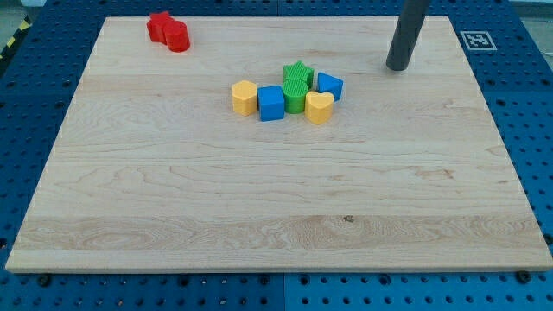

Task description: Move the yellow heart away from the blue triangle

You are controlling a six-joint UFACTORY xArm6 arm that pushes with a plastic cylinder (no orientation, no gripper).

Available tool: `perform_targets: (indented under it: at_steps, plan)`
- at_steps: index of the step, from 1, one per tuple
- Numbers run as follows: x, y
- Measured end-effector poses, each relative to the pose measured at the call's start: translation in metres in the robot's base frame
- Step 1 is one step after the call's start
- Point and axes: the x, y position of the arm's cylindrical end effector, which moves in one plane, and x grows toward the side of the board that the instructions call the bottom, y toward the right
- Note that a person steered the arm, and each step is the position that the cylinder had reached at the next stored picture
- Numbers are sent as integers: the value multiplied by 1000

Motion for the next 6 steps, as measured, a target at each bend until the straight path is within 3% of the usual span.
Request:
perform_targets:
  at_steps: [1, 4, 6]
  plan:
    - [0, 0]
    - [89, -36]
    - [91, -52]
